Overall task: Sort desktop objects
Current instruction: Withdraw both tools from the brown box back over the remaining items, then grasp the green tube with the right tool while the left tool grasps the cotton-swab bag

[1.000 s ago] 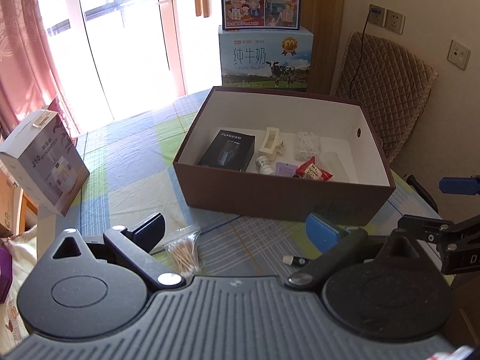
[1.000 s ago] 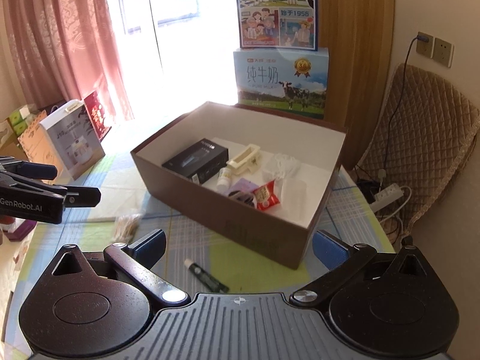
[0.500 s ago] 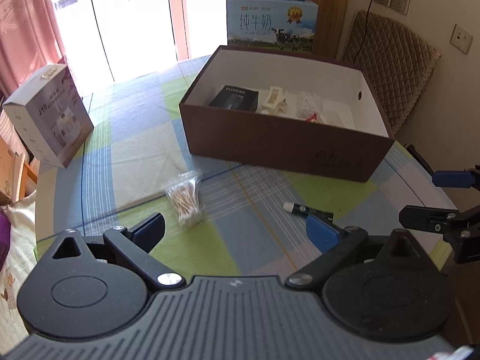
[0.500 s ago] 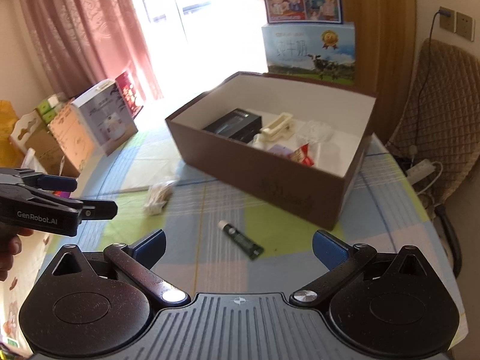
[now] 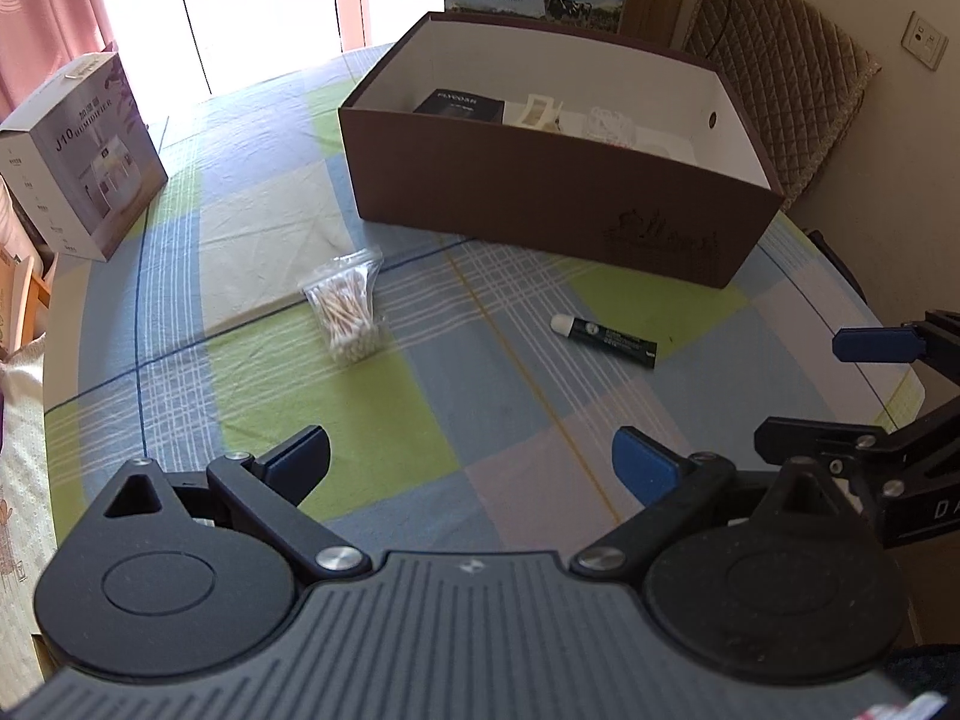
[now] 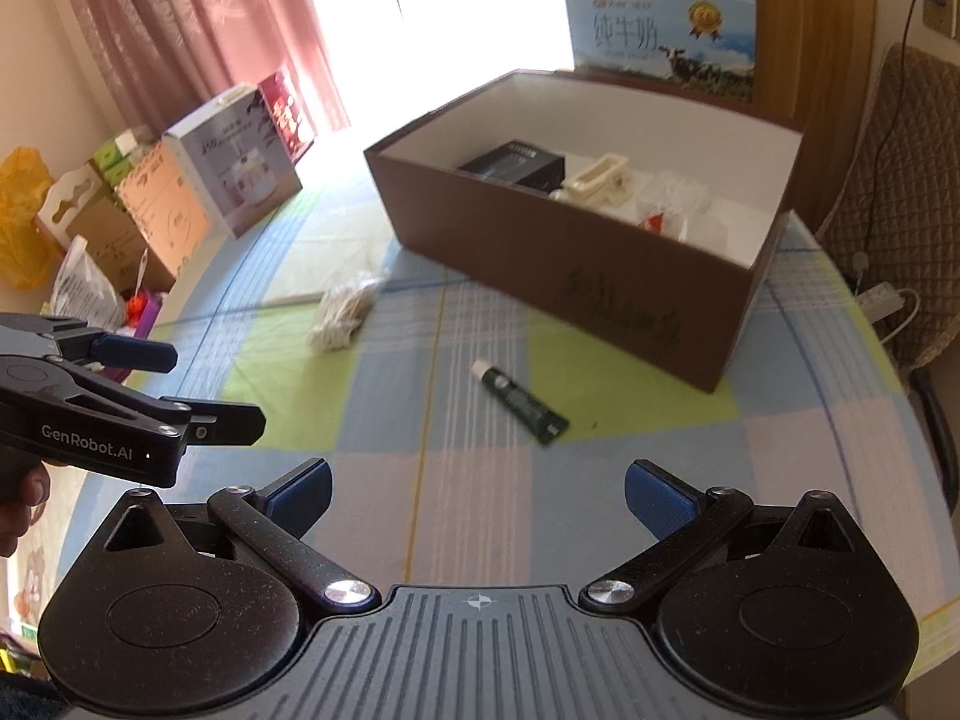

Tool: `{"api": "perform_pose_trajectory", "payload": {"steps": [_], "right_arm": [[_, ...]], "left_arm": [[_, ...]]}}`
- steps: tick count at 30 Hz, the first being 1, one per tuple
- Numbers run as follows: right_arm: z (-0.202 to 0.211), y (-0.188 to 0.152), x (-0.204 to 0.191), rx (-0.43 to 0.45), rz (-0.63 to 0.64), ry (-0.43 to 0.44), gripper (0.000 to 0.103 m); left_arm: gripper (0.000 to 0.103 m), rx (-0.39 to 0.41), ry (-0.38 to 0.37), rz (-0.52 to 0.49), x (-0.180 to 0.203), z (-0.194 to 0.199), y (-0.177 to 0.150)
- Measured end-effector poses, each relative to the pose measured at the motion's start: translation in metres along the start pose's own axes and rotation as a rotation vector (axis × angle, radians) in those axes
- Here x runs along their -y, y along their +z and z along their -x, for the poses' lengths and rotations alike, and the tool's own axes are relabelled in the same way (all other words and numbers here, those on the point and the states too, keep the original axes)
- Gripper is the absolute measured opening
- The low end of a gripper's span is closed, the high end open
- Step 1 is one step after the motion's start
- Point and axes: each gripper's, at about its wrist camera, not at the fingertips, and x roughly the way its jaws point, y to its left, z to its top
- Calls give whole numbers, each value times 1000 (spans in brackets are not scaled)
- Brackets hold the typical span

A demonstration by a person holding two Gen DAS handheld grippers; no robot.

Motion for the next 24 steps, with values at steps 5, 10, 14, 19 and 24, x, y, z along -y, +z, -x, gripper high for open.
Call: {"api": "perform_pose_trajectory", "payload": {"steps": [5,10,14,19,24], "right_arm": [[-12,-3,-3,-32,10,9,101],[-22,-4,-2,-55,11,12,101],[-30,-5,-1,-73,8,17,101],[-39,-5,1,-73,16,4,101],[-51,-3,6,-64,25,-15,101]], "left_arm": [[99,-22,6,0,-1,-5,-5],[99,-46,19,14,-6,-11,-10],[99,-67,25,29,-11,-17,-14],[99,-82,34,45,-15,-24,-14],[99,-95,44,60,-19,-34,-13]]}}
